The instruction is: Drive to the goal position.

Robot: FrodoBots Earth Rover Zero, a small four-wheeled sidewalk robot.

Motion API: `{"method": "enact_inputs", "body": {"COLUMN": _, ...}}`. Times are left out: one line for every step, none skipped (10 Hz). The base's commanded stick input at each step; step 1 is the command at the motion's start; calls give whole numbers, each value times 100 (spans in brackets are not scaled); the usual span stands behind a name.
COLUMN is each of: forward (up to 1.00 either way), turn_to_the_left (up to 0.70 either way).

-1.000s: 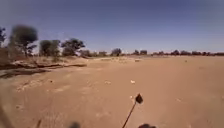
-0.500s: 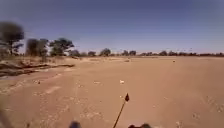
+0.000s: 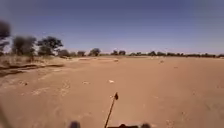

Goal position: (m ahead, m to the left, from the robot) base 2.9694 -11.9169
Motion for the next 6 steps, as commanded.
{"method": "enact_inputs", "body": {"forward": 0, "turn_to_the_left": -45}}
{"method": "enact_inputs", "body": {"forward": 0, "turn_to_the_left": -45}}
{"method": "enact_inputs", "body": {"forward": 0, "turn_to_the_left": -45}}
{"method": "enact_inputs", "body": {"forward": 0, "turn_to_the_left": -45}}
{"method": "enact_inputs", "body": {"forward": 0, "turn_to_the_left": -45}}
{"method": "enact_inputs", "body": {"forward": 0, "turn_to_the_left": -45}}
